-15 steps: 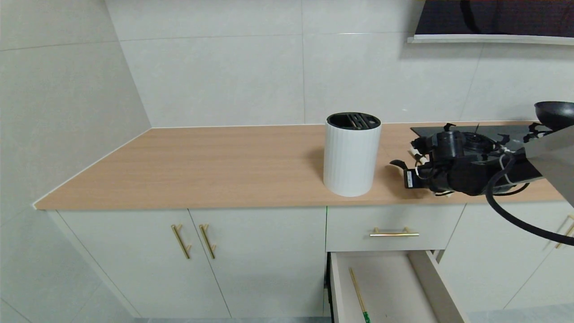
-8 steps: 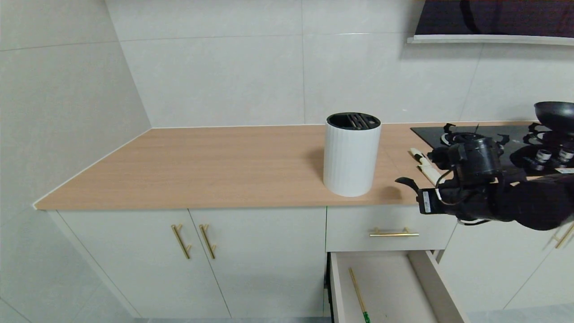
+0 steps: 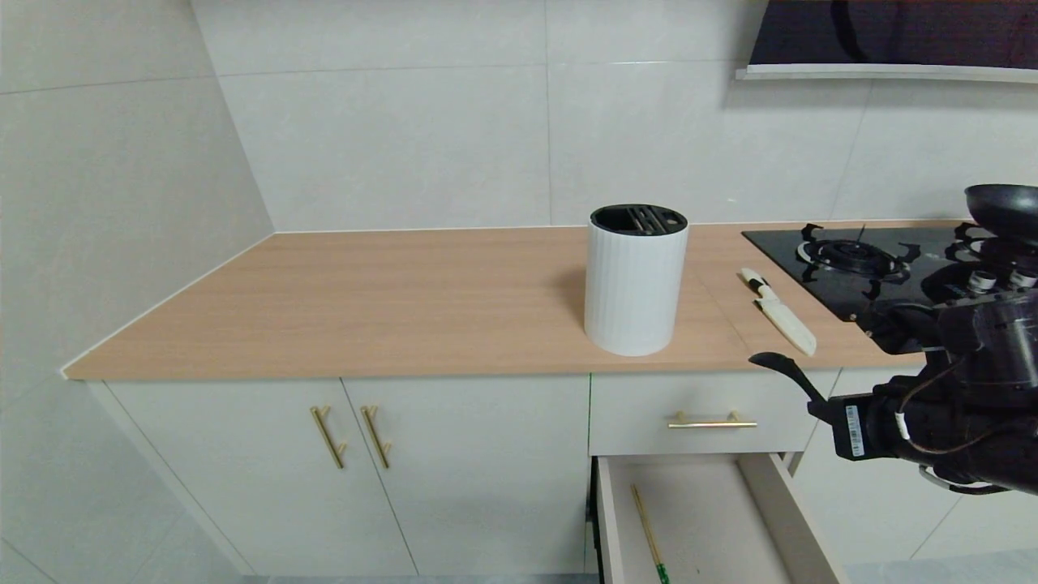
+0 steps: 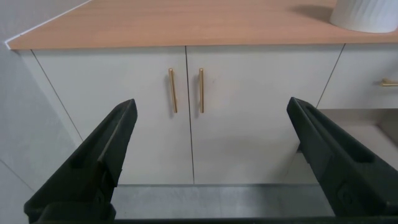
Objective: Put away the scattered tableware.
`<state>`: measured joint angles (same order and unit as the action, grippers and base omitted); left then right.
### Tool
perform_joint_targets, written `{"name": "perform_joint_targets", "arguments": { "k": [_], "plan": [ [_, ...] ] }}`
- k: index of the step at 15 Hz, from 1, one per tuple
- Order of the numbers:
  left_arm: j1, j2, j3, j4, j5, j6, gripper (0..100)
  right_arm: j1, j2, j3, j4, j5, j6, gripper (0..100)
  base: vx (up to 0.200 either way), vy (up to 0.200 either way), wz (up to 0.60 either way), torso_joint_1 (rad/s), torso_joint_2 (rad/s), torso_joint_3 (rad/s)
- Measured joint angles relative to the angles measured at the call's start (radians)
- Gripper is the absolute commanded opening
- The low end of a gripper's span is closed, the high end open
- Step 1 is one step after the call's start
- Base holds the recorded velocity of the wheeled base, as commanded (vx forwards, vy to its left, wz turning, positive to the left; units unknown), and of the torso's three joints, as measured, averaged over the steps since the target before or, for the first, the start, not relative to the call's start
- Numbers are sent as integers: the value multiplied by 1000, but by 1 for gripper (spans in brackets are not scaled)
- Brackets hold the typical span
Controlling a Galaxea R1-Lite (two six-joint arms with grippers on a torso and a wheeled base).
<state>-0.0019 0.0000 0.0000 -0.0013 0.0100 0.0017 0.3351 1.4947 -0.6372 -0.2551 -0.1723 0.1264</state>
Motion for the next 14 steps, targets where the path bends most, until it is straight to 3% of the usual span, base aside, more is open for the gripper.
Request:
{"name": "perform_joint_targets", "arguments": {
  "k": [7, 14],
  "plan": [
    [1, 0, 0, 0, 0, 0, 100, -1, -12, 25, -5, 0, -2, 0, 0, 0, 0, 0, 0, 0],
    [0, 0, 0, 1, 0, 0, 100, -7, 3, 21, -30, 0, -3, 0, 0, 0, 0, -179, 423, 233]
  ]
}}
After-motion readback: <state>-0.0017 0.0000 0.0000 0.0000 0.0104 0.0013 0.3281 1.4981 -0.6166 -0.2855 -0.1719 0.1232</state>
